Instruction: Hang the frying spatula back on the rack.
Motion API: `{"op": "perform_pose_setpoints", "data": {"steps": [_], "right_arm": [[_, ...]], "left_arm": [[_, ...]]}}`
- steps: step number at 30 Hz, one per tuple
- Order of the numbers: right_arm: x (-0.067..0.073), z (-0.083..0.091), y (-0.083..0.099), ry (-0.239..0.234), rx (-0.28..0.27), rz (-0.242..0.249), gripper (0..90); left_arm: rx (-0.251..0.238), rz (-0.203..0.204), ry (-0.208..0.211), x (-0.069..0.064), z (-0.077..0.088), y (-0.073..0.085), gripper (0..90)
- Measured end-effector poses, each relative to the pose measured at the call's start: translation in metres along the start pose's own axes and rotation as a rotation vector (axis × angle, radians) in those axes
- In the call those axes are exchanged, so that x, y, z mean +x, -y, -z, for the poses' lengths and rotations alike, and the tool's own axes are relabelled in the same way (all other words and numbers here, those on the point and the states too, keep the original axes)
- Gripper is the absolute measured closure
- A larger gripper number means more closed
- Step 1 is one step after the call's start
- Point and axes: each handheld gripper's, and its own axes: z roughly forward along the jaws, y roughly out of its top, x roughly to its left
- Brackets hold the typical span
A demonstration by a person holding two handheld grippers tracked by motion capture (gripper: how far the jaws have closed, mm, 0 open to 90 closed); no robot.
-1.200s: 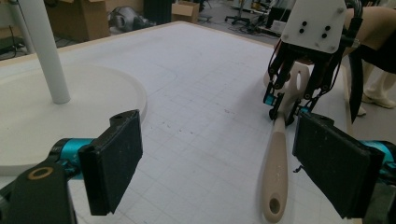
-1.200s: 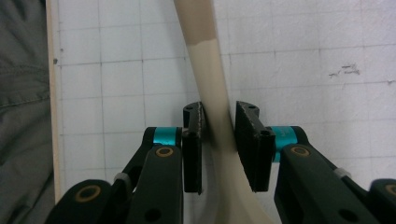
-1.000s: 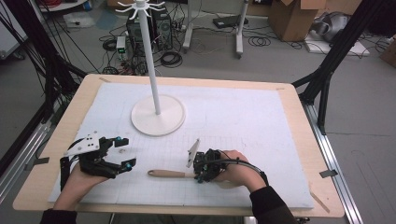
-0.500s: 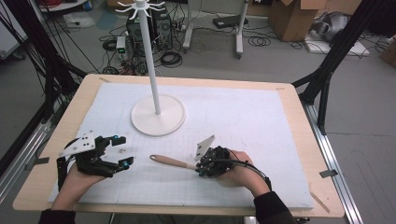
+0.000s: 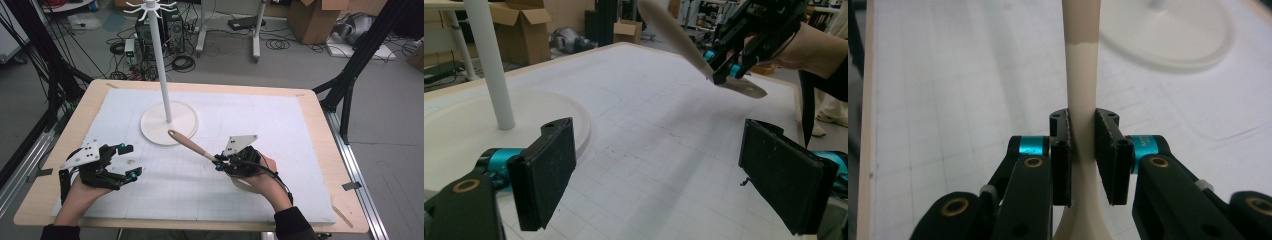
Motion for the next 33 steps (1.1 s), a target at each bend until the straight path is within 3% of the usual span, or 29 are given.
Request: {"op": "perform_pose_setpoints", "data": {"steps": [1, 6, 13, 14, 17, 26, 33], "right_arm": [[-0.001, 0.006, -0.001, 0.012, -0.046, -0.019, 78.2], [0.0, 0.015, -0.004, 0.042, -0.124, -0.041, 78.1], [0.002, 0.031, -0.006, 0.09, -0.305, -0.1, 78.2], [0.002, 0.031, -0.006, 0.09, -0.305, -0.1, 78.2], [0.005, 0.037, -0.006, 0.101, -0.374, -0.087, 78.1], [0.011, 0.048, -0.009, 0.11, -0.454, -0.087, 78.2], [0.012, 0.051, -0.009, 0.141, -0.481, -0.1, 78.1]], "left_arm": [[-0.002, 0.001, -0.003, 0.0, 0.0, -0.001, 15.5], [-0.007, -0.004, 0.0, -0.002, -0.002, -0.003, 15.4], [-0.033, -0.018, 0.03, -0.01, -0.004, -0.011, 15.3], [-0.033, -0.018, 0.03, -0.01, -0.004, -0.011, 15.3], [-0.041, -0.025, 0.038, -0.015, -0.007, -0.014, 15.3], [-0.046, -0.043, 0.096, -0.034, -0.023, -0.027, 15.1], [-0.082, -0.073, 0.092, -0.045, -0.033, -0.044, 15.0]]}}
